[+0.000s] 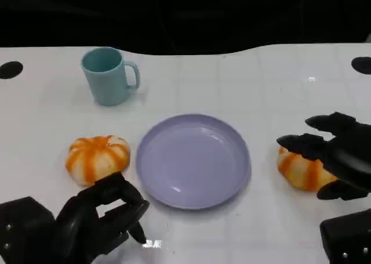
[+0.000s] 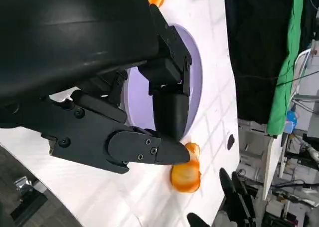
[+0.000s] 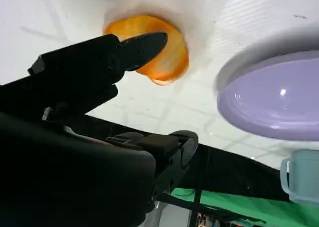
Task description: Grasp the bread from the table and place it into the plate.
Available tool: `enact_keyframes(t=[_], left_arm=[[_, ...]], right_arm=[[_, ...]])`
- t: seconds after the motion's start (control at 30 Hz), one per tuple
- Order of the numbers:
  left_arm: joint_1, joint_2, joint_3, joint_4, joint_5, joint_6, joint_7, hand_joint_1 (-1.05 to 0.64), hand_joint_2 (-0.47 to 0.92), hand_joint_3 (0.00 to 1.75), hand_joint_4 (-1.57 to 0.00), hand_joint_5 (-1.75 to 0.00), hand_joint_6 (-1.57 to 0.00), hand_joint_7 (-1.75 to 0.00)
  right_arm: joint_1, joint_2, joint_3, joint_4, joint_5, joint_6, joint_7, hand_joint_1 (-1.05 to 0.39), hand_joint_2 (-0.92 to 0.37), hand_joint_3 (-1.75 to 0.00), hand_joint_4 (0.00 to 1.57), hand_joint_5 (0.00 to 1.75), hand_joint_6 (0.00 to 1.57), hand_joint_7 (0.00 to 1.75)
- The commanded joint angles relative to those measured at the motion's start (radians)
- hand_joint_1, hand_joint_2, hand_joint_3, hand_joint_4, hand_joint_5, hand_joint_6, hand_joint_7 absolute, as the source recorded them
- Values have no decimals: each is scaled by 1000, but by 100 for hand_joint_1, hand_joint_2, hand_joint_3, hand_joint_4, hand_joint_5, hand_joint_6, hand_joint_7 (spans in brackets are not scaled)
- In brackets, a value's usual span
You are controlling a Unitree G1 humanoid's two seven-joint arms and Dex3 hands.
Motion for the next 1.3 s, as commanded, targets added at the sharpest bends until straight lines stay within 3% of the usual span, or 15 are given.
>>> enact_keyframes(t=[0.03,0.4,0.73,0.87,1.0,1.03,1.07,1.1,1.13,1.17,1.3], left_arm=[[6,5,6,-10,2,10,16,-56,92,26,-73,-175,-67,-151],[9,5,3,-20,7,16,23,-56,92,25,-73,-175,-67,-153],[12,7,-2,-28,12,17,27,-58,92,25,-71,-175,-65,-154],[12,8,-3,-26,13,11,25,-59,92,25,-71,-175,-65,-154],[14,7,-3,-26,13,7,24,-59,92,24,-71,-175,-65,-155],[14,7,-4,-26,14,7,24,-59,92,24,-71,-175,-65,-155],[14,7,-3,-24,12,4,22,-59,92,24,-71,-175,-65,-155],[14,8,-4,-23,13,2,21,-59,92,25,-71,-175,-65,-154],[13,8,-3,-21,12,-1,19,-59,92,25,-72,-175,-65,-154],[13,7,-3,-21,11,1,20,-59,92,25,-72,-175,-65,-154],[16,7,-3,-25,11,0,20,-59,92,24,-73,-175,-66,-153]], right_arm=[[-81,-10,53,125,-32,11,-18,-47,-79,0,18,20,34,1],[-238,29,182,378,-62,37,-43,-45,-78,0,29,10,39,1],[-330,71,252,542,-51,42,-42,-40,-79,-1,38,8,43,2],[-362,90,272,587,-53,67,-44,-40,-81,-1,50,11,53,5],[-398,103,293,633,-54,94,-34,-36,-86,-1,74,13,72,6],[-409,106,295,650,-47,93,-27,-34,-86,-1,85,18,78,8],[-422,111,295,669,-39,99,-15,-32,-87,-1,86,42,85,7],[-433,116,296,687,-32,103,-5,-30,-87,-1,80,101,96,10],[-445,120,299,705,-29,107,3,-28,-87,-1,80,123,99,10],[-459,126,303,725,-27,115,10,-27,-88,0,80,133,101,9],[-501,147,319,813,-23,121,-20,-25,-89,-1,75,138,106,6]])
